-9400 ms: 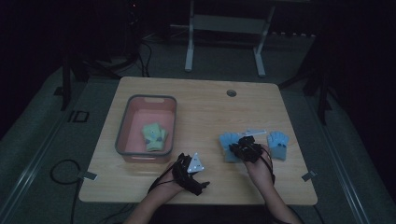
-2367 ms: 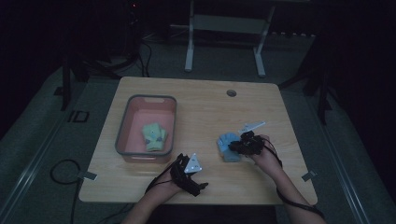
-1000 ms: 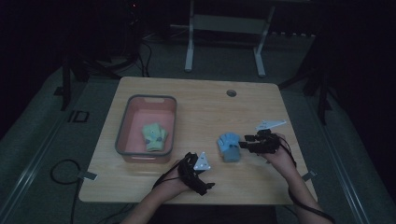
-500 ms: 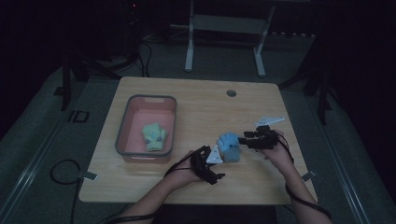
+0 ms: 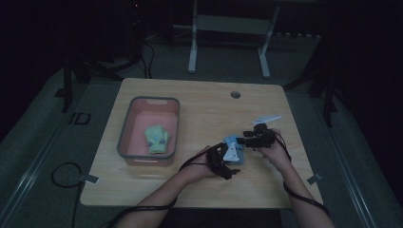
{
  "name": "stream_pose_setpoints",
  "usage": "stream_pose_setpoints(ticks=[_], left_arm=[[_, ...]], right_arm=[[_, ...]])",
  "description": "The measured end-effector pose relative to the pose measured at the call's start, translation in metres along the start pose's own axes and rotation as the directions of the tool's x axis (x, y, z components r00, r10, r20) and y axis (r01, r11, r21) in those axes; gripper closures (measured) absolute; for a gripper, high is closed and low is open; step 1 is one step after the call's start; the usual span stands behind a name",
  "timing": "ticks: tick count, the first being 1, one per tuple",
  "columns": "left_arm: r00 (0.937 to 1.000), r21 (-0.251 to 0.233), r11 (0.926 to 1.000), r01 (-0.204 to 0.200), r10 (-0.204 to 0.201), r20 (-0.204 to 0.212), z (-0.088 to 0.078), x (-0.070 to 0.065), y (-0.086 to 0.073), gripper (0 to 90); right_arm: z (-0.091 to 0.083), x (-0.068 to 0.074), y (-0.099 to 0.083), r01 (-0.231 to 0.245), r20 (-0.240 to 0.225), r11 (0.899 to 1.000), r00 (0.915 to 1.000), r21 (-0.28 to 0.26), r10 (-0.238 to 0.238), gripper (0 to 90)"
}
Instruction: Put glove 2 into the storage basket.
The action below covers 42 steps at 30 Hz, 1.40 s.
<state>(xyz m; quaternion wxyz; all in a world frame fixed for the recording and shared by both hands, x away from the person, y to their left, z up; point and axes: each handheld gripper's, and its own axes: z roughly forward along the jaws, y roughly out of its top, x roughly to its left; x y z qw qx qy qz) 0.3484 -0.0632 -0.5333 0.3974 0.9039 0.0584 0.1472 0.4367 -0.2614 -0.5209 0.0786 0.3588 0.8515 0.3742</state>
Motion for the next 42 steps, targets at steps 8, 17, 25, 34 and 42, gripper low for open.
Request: stream_pose_setpoints(ticks=[8,17,25,34,42], left_arm=[[0.9998,0.044,0.9989,-0.019,0.018,0.012,0.017,0.005,-0.001,41.8],[0.9981,0.118,0.9930,0.010,-0.003,-0.062,0.029,0.006,-0.003,54.3],[0.9977,0.123,0.9923,-0.008,0.016,-0.066,0.030,0.009,-0.004,66.2],[0.9993,0.125,0.9921,0.005,0.000,-0.039,0.025,0.014,-0.002,74.9],[0.9991,0.139,0.9902,-0.014,0.019,-0.038,0.012,0.016,0.006,75.6]], right_arm=[[0.017,-0.005,-0.002,-0.020,0.003,1.000,0.9998,0.023,0.020,37.2],[0.030,-0.004,-0.008,0.010,0.029,0.997,0.9995,0.072,-0.012,29.0],[0.029,-0.001,-0.009,0.019,-0.006,0.997,0.9998,0.071,-0.018,43.4],[0.030,0.003,-0.005,-0.037,-0.068,0.994,0.9967,0.104,0.044,75.1],[0.024,0.005,0.001,-0.060,-0.088,0.995,0.9938,0.081,0.068,76.6]])
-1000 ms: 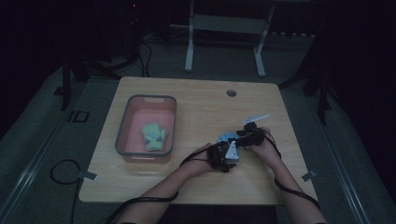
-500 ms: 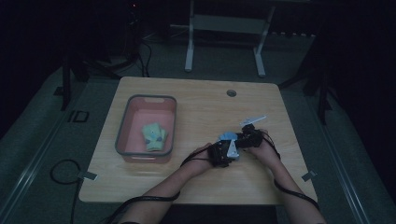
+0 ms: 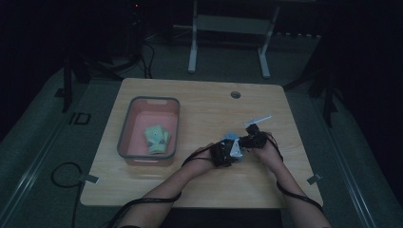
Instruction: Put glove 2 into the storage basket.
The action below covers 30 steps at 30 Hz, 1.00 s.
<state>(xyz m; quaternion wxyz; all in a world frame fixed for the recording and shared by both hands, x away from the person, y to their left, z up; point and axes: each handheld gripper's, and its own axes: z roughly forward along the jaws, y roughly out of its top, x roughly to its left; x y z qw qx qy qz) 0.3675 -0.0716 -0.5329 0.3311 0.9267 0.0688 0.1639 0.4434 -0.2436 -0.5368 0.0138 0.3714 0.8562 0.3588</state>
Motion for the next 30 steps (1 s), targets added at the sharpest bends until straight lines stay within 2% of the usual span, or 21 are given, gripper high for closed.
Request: stream_pose_setpoints(ticks=[10,14,18,26,30], left_arm=[[0.9994,0.005,0.9996,-0.027,0.027,-0.021,-0.027,0.003,0.005,75.7],[0.9992,0.002,0.9996,-0.027,0.027,-0.028,-0.043,0.007,0.008,75.8],[0.9987,0.001,0.9995,-0.032,0.032,-0.041,-0.055,0.010,0.009,75.7],[0.9967,0.007,0.9987,-0.050,0.051,-0.064,-0.076,0.015,0.008,75.6],[0.9962,0.014,0.9988,-0.046,0.047,-0.073,-0.087,0.017,0.006,75.6]], right_arm=[[-0.012,0.016,0.017,0.035,-0.012,0.999,0.9993,-0.037,-0.036,76.8],[-0.018,0.024,0.028,0.059,-0.017,0.997,0.9981,-0.053,-0.060,76.9],[-0.023,0.029,0.037,0.059,-0.040,0.996,0.9973,-0.072,-0.062,77.0],[-0.026,0.043,0.055,0.089,-0.052,0.992,0.9942,-0.088,-0.094,77.1],[-0.025,0.050,0.065,0.100,-0.060,0.990,0.9925,-0.099,-0.107,77.2]])
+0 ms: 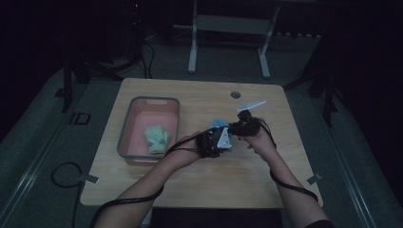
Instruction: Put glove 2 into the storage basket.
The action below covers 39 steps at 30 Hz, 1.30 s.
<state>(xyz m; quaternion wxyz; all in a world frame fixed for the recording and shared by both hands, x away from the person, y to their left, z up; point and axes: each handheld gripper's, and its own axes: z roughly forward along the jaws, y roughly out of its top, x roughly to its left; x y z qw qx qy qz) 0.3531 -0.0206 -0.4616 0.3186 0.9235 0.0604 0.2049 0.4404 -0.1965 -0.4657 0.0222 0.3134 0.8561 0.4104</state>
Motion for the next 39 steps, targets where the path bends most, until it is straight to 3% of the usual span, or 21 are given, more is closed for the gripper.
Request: stream_pose_setpoints(ticks=[15,28,39], left_arm=[[0.9991,0.042,0.9990,-0.015,0.017,-0.038,-0.036,0.011,-0.013,75.6],[0.9983,0.061,0.9981,0.010,-0.007,-0.058,-0.062,0.019,-0.035,75.6],[0.9965,0.088,0.9949,0.050,-0.044,-0.071,-0.083,0.026,-0.066,75.6]], right_arm=[[0.013,0.025,0.037,0.049,-0.031,0.999,0.9983,-0.007,-0.049,77.2],[0.033,0.044,0.062,0.082,-0.062,0.997,0.9947,-0.003,-0.082,77.3],[0.067,0.067,0.086,0.120,-0.097,0.993,0.9882,0.011,-0.119,77.3]])
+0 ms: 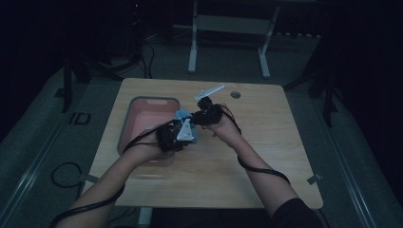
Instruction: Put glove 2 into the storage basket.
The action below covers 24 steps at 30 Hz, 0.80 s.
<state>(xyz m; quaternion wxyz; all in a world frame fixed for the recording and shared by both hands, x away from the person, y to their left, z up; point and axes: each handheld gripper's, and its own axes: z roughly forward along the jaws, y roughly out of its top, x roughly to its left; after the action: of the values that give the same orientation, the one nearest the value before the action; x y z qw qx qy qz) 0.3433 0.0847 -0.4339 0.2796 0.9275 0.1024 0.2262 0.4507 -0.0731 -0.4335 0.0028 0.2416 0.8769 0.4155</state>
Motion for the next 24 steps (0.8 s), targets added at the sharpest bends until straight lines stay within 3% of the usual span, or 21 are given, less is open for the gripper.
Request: stream_pose_setpoints(ticks=[11,13,14,18,24], left_arm=[[0.9991,0.045,0.9982,0.040,-0.040,-0.011,-0.017,0.009,-0.039,75.6],[0.9991,0.045,0.9982,0.040,-0.040,-0.011,-0.017,0.009,-0.039,75.6],[0.9980,0.056,0.9966,0.061,-0.060,-0.021,-0.023,0.013,-0.050,75.6],[0.9967,0.067,0.9949,0.075,-0.072,-0.038,-0.028,0.015,-0.062,75.6],[0.9943,0.069,0.9921,0.105,-0.103,-0.029,-0.026,0.019,-0.077,75.6]], right_arm=[[0.040,0.017,0.021,0.016,-0.043,1.000,0.9989,0.006,-0.015,77.3],[0.044,0.018,0.022,0.014,-0.048,1.000,0.9987,0.006,-0.014,77.3],[0.052,0.019,0.027,0.018,-0.056,1.000,0.9983,0.012,-0.017,77.3],[0.066,0.022,0.036,0.016,-0.084,1.000,0.9963,0.017,-0.015,77.3],[0.083,0.029,0.041,0.039,-0.074,0.999,0.9965,0.025,-0.037,77.3]])
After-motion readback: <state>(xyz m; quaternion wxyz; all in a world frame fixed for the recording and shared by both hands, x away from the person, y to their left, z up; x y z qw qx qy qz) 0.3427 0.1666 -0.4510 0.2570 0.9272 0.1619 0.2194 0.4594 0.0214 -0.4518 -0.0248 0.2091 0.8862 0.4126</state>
